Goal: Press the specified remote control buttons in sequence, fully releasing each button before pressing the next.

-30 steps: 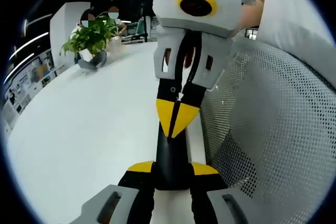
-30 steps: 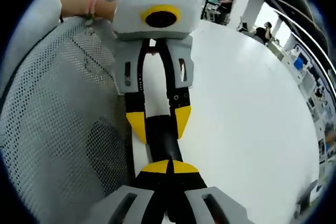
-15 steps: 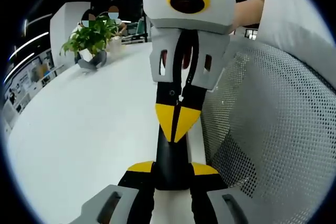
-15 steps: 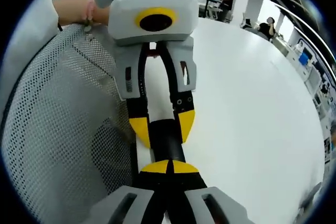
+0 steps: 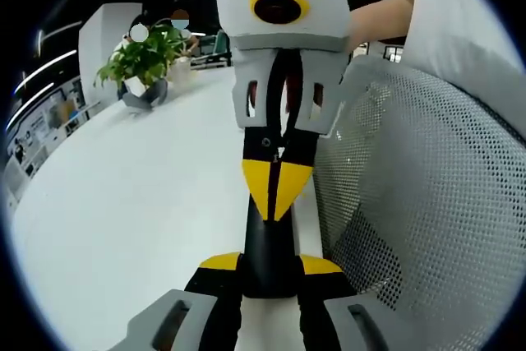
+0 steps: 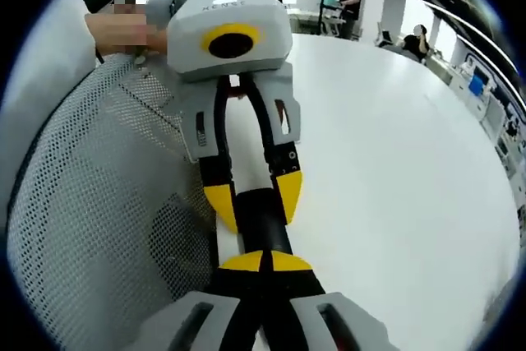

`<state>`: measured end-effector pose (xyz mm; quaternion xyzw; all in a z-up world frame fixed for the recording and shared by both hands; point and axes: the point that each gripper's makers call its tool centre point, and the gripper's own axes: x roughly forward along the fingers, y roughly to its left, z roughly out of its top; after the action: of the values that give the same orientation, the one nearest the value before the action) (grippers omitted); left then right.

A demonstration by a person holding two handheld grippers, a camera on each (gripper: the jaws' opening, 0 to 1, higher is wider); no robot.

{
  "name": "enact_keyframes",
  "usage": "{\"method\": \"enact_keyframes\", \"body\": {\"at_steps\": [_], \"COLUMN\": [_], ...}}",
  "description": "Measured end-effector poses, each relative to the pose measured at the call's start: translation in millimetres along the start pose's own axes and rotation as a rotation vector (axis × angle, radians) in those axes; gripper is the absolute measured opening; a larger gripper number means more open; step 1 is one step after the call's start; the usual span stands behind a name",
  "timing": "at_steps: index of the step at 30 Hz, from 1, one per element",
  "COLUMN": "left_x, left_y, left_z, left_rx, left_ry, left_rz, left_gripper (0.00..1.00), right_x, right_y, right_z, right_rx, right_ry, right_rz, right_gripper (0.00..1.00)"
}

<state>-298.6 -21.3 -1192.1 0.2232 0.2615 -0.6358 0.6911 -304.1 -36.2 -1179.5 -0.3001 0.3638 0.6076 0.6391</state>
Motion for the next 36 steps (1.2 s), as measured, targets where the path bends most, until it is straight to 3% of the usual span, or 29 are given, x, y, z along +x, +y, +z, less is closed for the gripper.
{"method": "enact_keyframes", "body": {"at_steps": [4, 5, 7, 16, 25, 29, 33, 36], "left_x": [0.2, 0.2, 0.2, 0.6, 0.7, -2.9, -8.6, -22.1], "left_y": [0.2, 0.3, 0.2, -1.0, -2.5, 1.5, 3.9, 11.3], "left_z": [-0.1, 0.0, 0.2, 0.8, 1.4, -2.2, -4.3, 3.1], "left_rx": [0.000, -0.003, -0.008, -0.009, -0.024, -0.110, -0.215, -0.265], "left_ry": [0.000, -0.001, -0.007, 0.016, 0.055, 0.115, 0.138, 0.090], "left_rz": [0.000, 0.001, 0.004, 0.008, 0.043, 0.103, 0.130, 0.194], "left_gripper": [0.24, 0.24, 0.24, 0.24, 0.25, 0.26, 0.29, 0.35], "right_x": [-2.4, -0.9, 1.6, 0.2, 3.9, 4.7, 4.5, 5.4], "right_y": [-4.9, -5.9, -4.4, -9.5, -4.8, -5.2, -5.3, -4.9], "right_z": [-8.9, -13.1, -17.9, -22.2, -18.2, -17.9, -17.4, -18.3], "right_rx": [-0.062, -0.060, -0.027, 0.014, -0.056, -0.061, -0.061, -0.076], "right_ry": [0.034, 0.040, 0.024, -0.082, -0.073, -0.072, -0.070, -0.061], "right_rz": [-0.043, -0.046, -0.014, -0.004, -0.012, -0.014, -0.020, -0.034], "right_gripper": [0.17, 0.25, 0.30, 0.25, 0.23, 0.22, 0.22, 0.22]}}
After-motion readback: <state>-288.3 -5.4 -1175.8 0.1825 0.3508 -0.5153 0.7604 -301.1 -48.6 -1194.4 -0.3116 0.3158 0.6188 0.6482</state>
